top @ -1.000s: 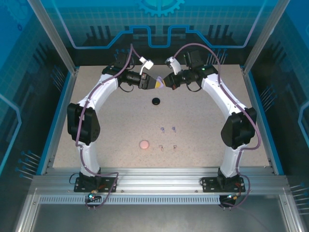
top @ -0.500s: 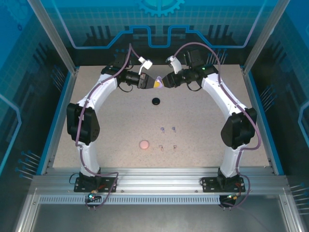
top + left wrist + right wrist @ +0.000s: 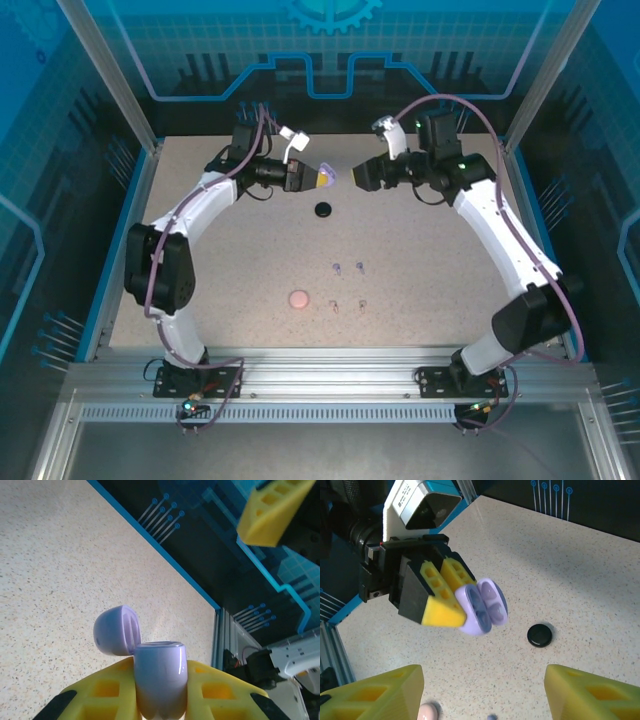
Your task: Insert the wireless bluetooth earbuds into the charging case
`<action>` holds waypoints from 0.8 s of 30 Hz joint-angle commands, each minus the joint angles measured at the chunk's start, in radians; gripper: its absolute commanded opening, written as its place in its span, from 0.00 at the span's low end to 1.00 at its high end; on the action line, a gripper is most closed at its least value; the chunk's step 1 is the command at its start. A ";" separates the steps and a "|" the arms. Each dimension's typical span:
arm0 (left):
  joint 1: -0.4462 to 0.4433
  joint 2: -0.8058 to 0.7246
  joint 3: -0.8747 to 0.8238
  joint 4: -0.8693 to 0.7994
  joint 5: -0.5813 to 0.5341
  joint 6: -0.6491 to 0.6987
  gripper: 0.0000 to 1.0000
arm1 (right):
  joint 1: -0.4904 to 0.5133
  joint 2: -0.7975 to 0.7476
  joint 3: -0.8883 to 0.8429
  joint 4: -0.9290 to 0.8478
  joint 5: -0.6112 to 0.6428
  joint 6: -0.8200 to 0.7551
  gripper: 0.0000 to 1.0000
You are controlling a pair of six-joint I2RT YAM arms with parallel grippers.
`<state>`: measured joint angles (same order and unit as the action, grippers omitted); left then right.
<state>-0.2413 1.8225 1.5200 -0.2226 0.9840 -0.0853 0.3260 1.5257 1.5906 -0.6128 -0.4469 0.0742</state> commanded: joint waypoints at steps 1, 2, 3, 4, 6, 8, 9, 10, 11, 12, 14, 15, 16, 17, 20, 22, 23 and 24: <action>0.000 -0.074 -0.046 0.117 -0.094 -0.096 0.00 | -0.010 -0.044 -0.074 0.006 0.035 0.055 0.66; 0.000 -0.087 -0.059 0.123 -0.129 -0.111 0.00 | -0.009 -0.061 -0.102 0.009 0.042 0.066 0.66; 0.000 -0.099 -0.071 0.127 -0.148 -0.115 0.00 | -0.006 -0.076 -0.126 0.012 0.048 0.075 0.66; -0.002 -0.116 -0.086 0.130 -0.172 -0.118 0.00 | -0.002 -0.092 -0.153 0.017 0.066 0.091 0.67; -0.008 -0.150 -0.124 0.144 -0.237 -0.122 0.00 | 0.012 -0.113 -0.197 0.020 0.088 0.114 0.67; -0.014 -0.187 -0.169 0.173 -0.295 -0.133 0.00 | 0.036 -0.122 -0.238 0.017 0.122 0.135 0.67; -0.016 -0.202 -0.183 0.182 -0.305 -0.133 0.00 | 0.048 -0.122 -0.251 0.014 0.135 0.141 0.67; -0.019 -0.217 -0.196 0.186 -0.326 -0.135 0.00 | 0.064 -0.122 -0.273 0.013 0.162 0.155 0.67; -0.021 -0.232 -0.210 0.190 -0.334 -0.128 0.00 | 0.083 -0.118 -0.292 0.016 0.175 0.164 0.67; -0.022 -0.246 -0.222 0.201 -0.334 -0.122 0.00 | 0.098 -0.115 -0.308 0.020 0.187 0.175 0.67; -0.027 -0.282 -0.265 0.256 -0.352 -0.137 0.00 | 0.140 -0.095 -0.332 0.021 0.229 0.198 0.67; -0.029 -0.297 -0.285 0.291 -0.349 -0.144 0.00 | 0.161 -0.085 -0.341 0.022 0.254 0.208 0.67; -0.032 -0.315 -0.307 0.328 -0.349 -0.147 0.00 | 0.183 -0.070 -0.347 0.022 0.283 0.226 0.67; -0.036 -0.330 -0.328 0.360 -0.358 -0.151 0.00 | 0.201 -0.054 -0.352 0.022 0.303 0.239 0.67; -0.047 -0.374 -0.391 0.461 -0.392 -0.174 0.00 | 0.252 -0.002 -0.359 0.019 0.373 0.296 0.66; -0.053 -0.404 -0.440 0.541 -0.416 -0.192 0.00 | 0.283 0.036 -0.360 0.012 0.419 0.333 0.66; -0.057 -0.420 -0.470 0.589 -0.425 -0.204 0.00 | 0.298 0.058 -0.359 0.008 0.441 0.347 0.66; -0.059 -0.432 -0.496 0.633 -0.429 -0.211 0.00 | 0.313 0.078 -0.357 0.004 0.457 0.361 0.66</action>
<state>-0.2886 1.4418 1.0824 0.2283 0.5980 -0.2569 0.6025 1.5551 1.2438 -0.5976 -0.0879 0.3580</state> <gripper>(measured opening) 0.218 0.663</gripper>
